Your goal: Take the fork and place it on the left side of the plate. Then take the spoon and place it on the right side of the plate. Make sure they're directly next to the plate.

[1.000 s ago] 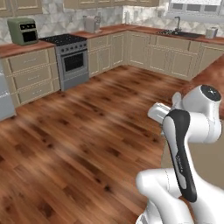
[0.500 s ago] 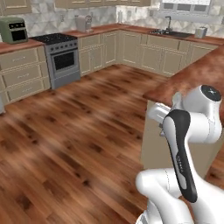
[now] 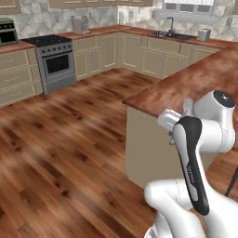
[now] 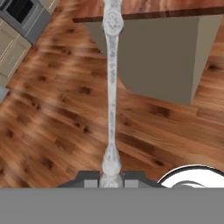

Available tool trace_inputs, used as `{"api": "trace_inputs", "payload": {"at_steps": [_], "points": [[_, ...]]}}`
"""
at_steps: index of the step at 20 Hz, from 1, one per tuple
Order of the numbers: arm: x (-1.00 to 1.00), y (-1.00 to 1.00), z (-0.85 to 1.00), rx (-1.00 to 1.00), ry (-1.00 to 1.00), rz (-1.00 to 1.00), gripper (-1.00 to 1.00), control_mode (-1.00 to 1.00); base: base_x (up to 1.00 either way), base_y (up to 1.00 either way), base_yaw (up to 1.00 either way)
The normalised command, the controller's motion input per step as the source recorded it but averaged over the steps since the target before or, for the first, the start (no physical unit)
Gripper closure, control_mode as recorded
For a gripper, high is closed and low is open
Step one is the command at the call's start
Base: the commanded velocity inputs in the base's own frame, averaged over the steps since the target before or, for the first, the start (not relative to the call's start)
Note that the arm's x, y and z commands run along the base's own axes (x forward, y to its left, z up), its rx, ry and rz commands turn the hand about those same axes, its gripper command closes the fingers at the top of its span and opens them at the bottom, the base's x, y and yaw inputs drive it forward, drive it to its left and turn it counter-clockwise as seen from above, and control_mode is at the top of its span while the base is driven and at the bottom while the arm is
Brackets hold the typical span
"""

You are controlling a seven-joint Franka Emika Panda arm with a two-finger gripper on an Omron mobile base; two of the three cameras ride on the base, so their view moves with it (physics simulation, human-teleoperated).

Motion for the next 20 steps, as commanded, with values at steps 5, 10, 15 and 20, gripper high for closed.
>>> {"api": "trace_inputs", "payload": {"at_steps": [5,10,15,20], "points": [[0.00,0.00,0.00,0.00,0.00,0.00,1.00,1.00,-0.33,-0.99,0.09],[0.00,0.00,0.00,0.00,0.00,0.00,1.00,1.00,-0.38,-0.96,0.08],[0.00,0.00,0.00,0.00,0.00,0.00,1.00,1.00,-0.34,-0.91,0.08],[0.00,0.00,0.00,0.00,0.00,0.00,1.00,1.00,-0.16,-0.87,0.10]]}}
